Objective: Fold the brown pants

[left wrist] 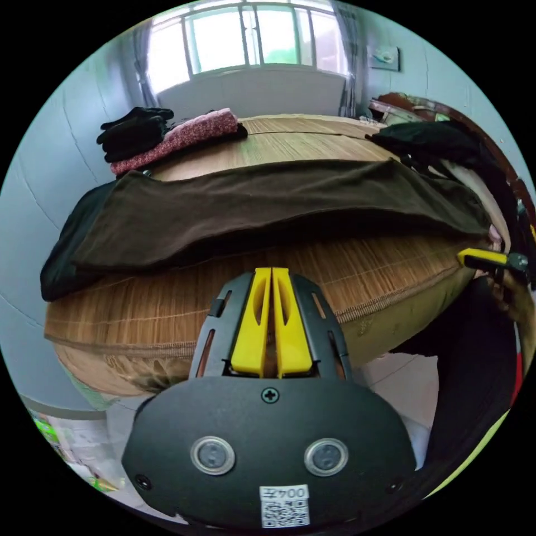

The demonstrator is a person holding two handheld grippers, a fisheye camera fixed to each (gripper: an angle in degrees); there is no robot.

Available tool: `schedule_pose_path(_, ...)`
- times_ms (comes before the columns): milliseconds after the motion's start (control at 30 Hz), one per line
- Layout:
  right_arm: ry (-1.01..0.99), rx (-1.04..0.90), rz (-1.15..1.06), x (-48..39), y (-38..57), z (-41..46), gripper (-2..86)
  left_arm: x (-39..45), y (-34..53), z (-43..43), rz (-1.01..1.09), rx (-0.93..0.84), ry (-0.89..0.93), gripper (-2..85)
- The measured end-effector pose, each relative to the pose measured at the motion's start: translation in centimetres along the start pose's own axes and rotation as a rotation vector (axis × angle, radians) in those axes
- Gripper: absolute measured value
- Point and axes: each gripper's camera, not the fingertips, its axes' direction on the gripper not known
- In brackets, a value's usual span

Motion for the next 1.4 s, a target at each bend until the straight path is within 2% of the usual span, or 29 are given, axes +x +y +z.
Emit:
schedule_pose_path(100, -0.045, 0.050, 0.036, 0.6, 1.4, 0.0, 0.3, -3.7, 0.2, -0.7, -0.183, -0.034, 0.131, 3.2)
schedule_pose_path(167, -0.098, 0.087, 0.080, 1.4, 2.4, 0.0, 0.0, -8.9, 1.8, -3.5, -0.458, 0.141, 0.148, 4.8)
schedule_pose_path(267, -0.168, 0.130, 0.155, 2.5, 3.7, 0.1, -0.5, -16.9, 3.9, -4.8, -0.725, 0.220, 0.238, 10.2)
schedule_pose_path(333, -0.157, 0.132, 0.148, 2.3, 4.0, 0.1, -0.6, -21.0, 4.8, -5.2, -0.820, 0.238, 0.237, 11.8)
schedule_pose_path(400, -0.130, 0.137, 0.132, 1.7, 4.4, 0.1, -0.7, -23.6, 5.0, -6.3, -0.824, 0.274, 0.165, 12.2)
schedule_pose_path(500, -0.121, 0.143, 0.135, 1.5, 4.9, 0.1, -0.7, -24.5, 3.1, -8.5, -0.607, 0.329, -0.022, 12.1)
schedule_pose_path(567, -0.127, 0.145, 0.140, 1.5, 5.2, 0.2, -0.7, -23.8, 1.0, -8.2, -0.394, 0.260, -0.196, 12.2)
schedule_pose_path(633, -0.135, 0.144, 0.141, 1.6, 5.4, 0.2, -0.7, -24.1, 0.3, -6.9, -0.337, 0.186, -0.237, 12.5)
schedule_pose_path(900, -0.160, 0.145, 0.153, 1.7, 6.2, 0.6, -0.8, -27.7, 1.8, -3.9, -0.571, 0.169, 0.060, 15.1)
schedule_pose_path(1067, -0.157, 0.147, 0.151, 1.6, 6.4, 0.8, -0.8, -29.5, 2.8, -4.1, -0.738, 0.222, 0.180, 11.8)
schedule_pose_path(1200, -0.158, 0.150, 0.155, 1.5, 6.6, 1.1, -0.8, -30.0, 2.4, -4.7, -0.768, 0.197, 0.185, 7.9)
schedule_pose_path(1300, -0.159, 0.152, 0.157, 1.6, 6.7, 1.4, -0.8, -29.9, 1.6, -5.9, -0.771, 0.232, 0.265, 5.8)
schedule_pose_path(1400, -0.166, 0.154, 0.160, 1.7, 6.8, 1.6, -0.8, -28.3, -1.4, -7.8, -0.698, 0.255, 0.310, 4.8)
